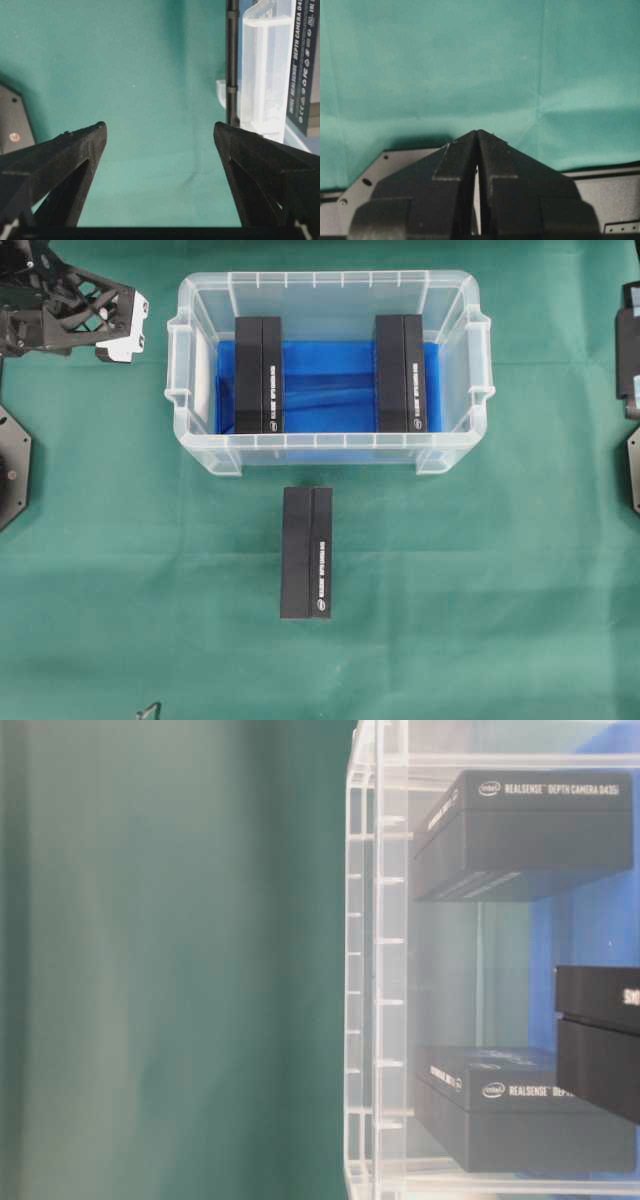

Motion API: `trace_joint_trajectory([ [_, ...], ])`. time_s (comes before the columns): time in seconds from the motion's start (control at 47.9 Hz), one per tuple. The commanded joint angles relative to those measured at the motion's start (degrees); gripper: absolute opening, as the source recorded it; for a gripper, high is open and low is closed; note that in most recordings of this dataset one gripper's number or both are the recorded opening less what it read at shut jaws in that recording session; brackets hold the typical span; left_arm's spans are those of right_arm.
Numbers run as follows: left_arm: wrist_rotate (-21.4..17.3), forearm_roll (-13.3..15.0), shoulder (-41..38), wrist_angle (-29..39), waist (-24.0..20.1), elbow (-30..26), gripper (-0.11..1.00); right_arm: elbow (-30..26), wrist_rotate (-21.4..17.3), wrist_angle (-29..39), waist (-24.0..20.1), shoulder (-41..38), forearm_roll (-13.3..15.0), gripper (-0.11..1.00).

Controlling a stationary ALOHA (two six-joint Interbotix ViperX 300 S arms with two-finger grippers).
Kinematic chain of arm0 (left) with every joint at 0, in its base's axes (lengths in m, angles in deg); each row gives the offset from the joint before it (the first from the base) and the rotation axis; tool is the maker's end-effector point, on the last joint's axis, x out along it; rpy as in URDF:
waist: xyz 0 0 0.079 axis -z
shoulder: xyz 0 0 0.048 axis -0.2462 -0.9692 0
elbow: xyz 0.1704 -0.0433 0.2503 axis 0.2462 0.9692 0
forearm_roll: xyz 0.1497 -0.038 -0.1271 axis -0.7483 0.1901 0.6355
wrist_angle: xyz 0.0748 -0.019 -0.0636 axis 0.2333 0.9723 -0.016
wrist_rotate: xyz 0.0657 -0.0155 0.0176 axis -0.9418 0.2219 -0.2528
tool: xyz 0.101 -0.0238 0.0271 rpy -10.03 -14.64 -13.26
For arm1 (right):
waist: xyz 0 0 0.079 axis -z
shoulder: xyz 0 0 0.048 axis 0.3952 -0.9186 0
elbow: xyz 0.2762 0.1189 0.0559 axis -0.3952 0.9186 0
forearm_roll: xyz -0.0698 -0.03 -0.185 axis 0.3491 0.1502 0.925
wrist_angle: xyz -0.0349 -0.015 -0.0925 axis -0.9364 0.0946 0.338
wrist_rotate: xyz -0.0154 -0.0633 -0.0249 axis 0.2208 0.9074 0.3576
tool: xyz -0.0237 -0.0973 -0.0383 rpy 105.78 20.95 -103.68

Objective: Take the box out of the case with the left arm.
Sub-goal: 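Move the open left gripper over the left black RealSense box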

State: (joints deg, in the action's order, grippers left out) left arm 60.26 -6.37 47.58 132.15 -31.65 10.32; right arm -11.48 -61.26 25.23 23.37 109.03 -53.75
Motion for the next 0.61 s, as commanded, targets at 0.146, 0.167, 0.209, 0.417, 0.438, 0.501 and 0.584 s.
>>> trace_joint_trajectory([
  [0.146,0.0,0.0,-3.0,-0.6,1.8,-5.0,0.88,-0.5,0.0,-0.4,0.1,0.0,0.1,0.02],
  [0.167,0.0,0.0,-3.4,-0.7,1.9,-5.5,0.88,-0.5,0.0,-0.4,0.1,-0.1,0.1,0.02],
  [0.209,0.0,0.0,-4.7,-0.7,2.4,-6.9,0.88,-0.5,0.0,-0.4,0.1,0.0,0.1,0.02],
  [0.417,0.1,0.0,-10.9,-0.6,4.2,-14.2,0.88,-0.4,0.0,-0.3,0.1,0.0,0.1,0.02],
  [0.438,0.1,0.0,-11.6,-0.5,4.4,-14.9,0.88,-0.4,0.0,-0.3,0.1,-0.1,0.2,0.02],
  [0.501,0.3,0.0,-13.7,-0.4,5.0,-17.5,0.88,-0.4,0.0,-0.4,0.1,0.0,0.2,0.02],
  [0.584,0.3,0.0,-16.6,-0.3,5.5,-20.9,0.88,-0.2,0.0,-0.4,0.1,0.0,0.2,0.02],
])
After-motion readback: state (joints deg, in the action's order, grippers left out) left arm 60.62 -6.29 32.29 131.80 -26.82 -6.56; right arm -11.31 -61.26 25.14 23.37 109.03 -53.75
